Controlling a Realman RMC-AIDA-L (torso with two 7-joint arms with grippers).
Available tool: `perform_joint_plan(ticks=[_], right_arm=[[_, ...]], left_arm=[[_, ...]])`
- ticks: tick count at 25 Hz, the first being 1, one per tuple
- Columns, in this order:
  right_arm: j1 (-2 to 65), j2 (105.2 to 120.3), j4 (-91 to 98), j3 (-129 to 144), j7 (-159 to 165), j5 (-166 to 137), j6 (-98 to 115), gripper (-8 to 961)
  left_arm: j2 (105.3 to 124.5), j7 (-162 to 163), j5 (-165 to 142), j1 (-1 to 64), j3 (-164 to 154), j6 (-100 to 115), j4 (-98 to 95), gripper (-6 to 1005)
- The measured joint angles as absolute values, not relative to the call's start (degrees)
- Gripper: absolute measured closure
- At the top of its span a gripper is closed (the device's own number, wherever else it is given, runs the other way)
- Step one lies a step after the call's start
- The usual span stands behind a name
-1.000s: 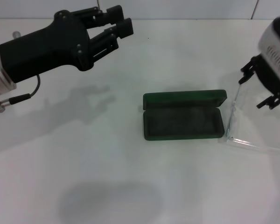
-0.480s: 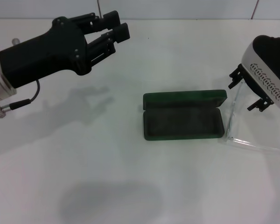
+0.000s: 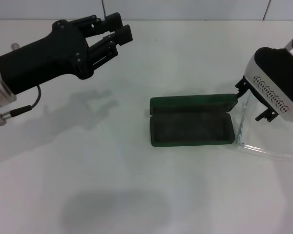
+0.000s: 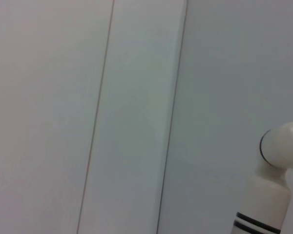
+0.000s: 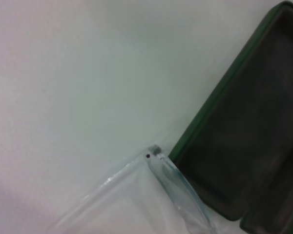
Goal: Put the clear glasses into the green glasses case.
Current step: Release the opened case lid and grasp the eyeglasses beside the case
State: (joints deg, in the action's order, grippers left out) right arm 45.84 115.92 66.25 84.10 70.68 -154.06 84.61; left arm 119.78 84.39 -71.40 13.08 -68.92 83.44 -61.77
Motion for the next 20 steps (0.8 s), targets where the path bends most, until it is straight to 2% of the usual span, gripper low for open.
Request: perform_joint_plan(ticks=[20], right_arm=[[43.95, 115.98, 72.18, 85.32, 76.74, -153.55, 93.28, 293]], left_arm=[[119.79, 82.88, -69.34, 12.25, -67.3, 84.18, -58.94, 667]])
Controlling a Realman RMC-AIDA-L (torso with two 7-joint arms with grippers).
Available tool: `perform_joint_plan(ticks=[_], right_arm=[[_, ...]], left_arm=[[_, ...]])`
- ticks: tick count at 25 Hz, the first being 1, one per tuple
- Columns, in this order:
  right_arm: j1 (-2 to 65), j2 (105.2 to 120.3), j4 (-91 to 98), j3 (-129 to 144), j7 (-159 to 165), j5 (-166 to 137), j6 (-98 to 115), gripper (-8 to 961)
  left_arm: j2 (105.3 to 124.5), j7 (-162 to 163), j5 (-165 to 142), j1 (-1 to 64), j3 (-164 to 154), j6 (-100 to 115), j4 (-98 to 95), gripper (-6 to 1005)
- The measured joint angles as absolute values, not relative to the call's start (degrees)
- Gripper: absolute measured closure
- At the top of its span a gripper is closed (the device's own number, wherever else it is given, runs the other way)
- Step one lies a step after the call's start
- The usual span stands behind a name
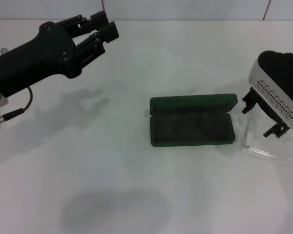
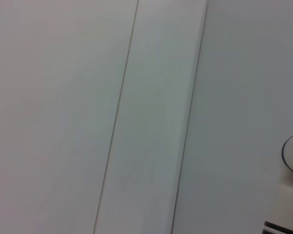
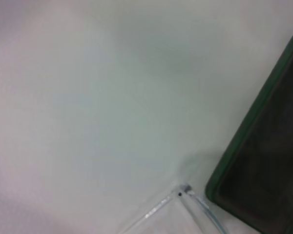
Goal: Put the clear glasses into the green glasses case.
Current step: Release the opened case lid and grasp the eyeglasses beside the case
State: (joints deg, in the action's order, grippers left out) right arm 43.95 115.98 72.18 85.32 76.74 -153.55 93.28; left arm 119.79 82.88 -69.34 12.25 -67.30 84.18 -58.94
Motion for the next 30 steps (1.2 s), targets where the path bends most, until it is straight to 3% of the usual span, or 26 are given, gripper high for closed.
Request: perform_joint_plan(ticks=[13, 30], right_arm=[[40.21, 115.78, 77.54, 85.38, 79.1, -154.02, 96.54, 295], [40.54, 115.88, 73.74, 86.14, 73.22, -152.86, 92.7, 298]], left_arm=[[119.79, 82.88, -69.28, 11.29, -67.33, 85.0, -58.62, 667], [119.8, 82.85, -68.3, 10.62, -67.41, 87.07, -56.39, 668]])
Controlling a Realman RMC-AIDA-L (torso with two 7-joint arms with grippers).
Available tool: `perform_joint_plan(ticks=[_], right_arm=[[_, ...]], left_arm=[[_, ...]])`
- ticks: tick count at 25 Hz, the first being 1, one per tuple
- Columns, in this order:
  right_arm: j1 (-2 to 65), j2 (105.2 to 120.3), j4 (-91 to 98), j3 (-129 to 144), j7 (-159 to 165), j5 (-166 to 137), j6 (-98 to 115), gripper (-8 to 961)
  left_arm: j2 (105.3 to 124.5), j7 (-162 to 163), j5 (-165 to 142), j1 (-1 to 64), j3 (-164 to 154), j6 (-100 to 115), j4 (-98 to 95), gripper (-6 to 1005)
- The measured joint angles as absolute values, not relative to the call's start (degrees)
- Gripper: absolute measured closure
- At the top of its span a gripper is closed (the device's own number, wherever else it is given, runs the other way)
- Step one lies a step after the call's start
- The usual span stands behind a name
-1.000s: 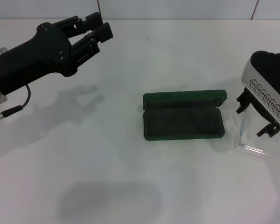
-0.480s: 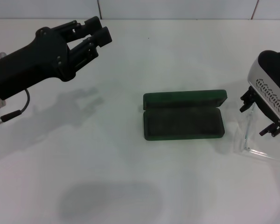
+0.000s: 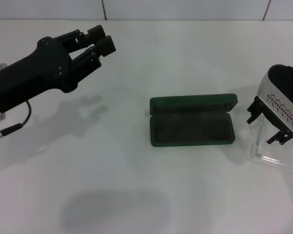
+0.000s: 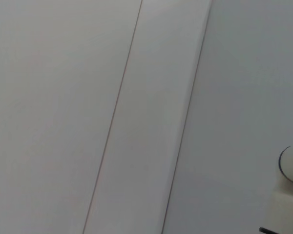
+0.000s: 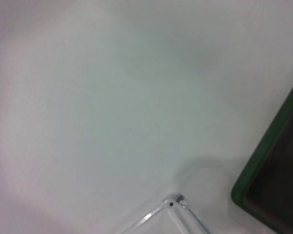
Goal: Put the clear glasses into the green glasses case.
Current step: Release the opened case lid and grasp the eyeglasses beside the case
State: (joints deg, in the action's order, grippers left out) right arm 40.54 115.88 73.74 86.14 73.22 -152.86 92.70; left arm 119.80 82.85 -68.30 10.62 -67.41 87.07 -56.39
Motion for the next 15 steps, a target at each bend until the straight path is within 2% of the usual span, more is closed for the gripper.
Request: perform_joint_plan(ticks=[5, 8, 15], right_arm=[[40.54, 115.82, 73.5, 86.93, 73.11, -153.23, 91.45, 299], [40.62, 115.82, 73.0, 87.1, 73.15, -153.36, 91.14, 463], [40.37, 115.91, 72.89, 87.48, 73.61, -153.42, 90.36, 479]], left_arm=[[119.79, 82.67, -67.9, 10.28, -67.35, 87.55, -55.93, 668], [119.79, 82.64, -67.87, 10.12, -67.34, 87.73, -55.82, 668], [119.79, 82.0, -67.84, 10.1, -67.32, 87.76, -55.49, 668]])
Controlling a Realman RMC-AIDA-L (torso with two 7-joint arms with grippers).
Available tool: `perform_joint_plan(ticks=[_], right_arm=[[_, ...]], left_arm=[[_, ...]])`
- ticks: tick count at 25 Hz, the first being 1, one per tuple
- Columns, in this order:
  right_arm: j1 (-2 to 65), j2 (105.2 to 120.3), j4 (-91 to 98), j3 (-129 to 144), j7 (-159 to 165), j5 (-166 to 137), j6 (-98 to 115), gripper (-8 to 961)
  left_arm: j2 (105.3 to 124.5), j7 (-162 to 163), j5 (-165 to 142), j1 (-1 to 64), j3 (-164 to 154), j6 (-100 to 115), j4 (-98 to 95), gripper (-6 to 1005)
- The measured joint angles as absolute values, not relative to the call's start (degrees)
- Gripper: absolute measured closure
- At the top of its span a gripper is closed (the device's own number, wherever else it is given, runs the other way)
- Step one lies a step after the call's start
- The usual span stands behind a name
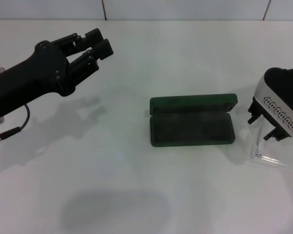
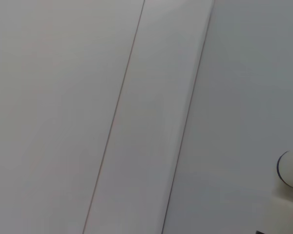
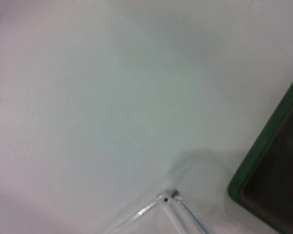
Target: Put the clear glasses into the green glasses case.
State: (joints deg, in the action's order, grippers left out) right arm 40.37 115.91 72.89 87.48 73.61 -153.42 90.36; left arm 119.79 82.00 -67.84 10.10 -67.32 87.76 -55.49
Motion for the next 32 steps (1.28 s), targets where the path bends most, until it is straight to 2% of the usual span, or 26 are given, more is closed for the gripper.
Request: perform_joint_plan(ticks=[14, 20, 22, 32], right_arm=[[39.96, 115.92, 72.86, 87.81, 74.56, -154.26, 88.74, 594], [39.89, 115.92, 73.14, 87.8, 75.17, -154.23, 88.88, 696], [39.85, 115.92, 73.37, 87.8, 75.28, -154.2, 89.07, 806], [37.87, 115.87, 77.92, 87.38, 77.15, -153.68, 92.79, 809]], left_arm=[[119.79, 82.0, -67.83, 9.93, -67.32, 87.8, -55.19, 667], [119.79, 82.0, -67.84, 10.14, -66.82, 87.8, -54.06, 667], [119.79, 82.0, -67.85, 10.21, -66.71, 87.8, -53.84, 667], [119.75, 82.0, -67.85, 10.15, -66.7, 87.85, -53.75, 667]])
